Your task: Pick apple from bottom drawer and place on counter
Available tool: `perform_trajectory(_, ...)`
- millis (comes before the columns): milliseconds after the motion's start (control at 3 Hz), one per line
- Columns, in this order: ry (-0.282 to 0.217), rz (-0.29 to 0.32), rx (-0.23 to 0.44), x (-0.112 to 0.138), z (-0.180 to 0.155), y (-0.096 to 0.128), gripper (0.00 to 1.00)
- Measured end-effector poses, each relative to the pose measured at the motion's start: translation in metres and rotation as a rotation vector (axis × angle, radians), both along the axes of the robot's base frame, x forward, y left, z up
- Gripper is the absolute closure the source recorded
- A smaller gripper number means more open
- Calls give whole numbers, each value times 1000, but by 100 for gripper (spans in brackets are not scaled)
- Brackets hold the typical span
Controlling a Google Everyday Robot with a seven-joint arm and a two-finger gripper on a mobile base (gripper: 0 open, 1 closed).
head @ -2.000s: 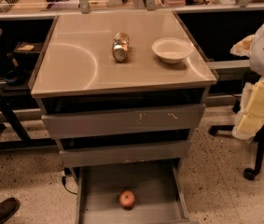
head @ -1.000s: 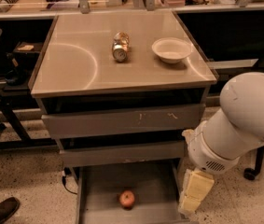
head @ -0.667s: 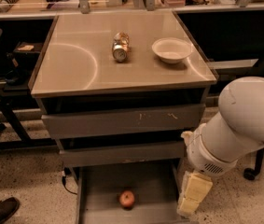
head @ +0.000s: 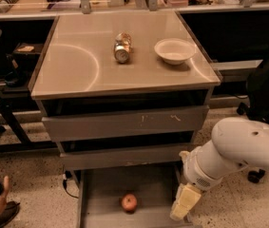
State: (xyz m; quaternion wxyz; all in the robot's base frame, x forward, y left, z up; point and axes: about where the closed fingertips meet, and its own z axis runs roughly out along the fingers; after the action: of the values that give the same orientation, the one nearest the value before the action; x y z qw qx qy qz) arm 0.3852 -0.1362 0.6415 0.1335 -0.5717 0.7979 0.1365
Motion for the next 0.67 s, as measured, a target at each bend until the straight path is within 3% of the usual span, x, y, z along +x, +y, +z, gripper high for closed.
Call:
perform_trajectory(333,-24,-65,66,35,-67,-1,0)
perform_trajectory(667,-24,-64,66,35,-67,-1,0)
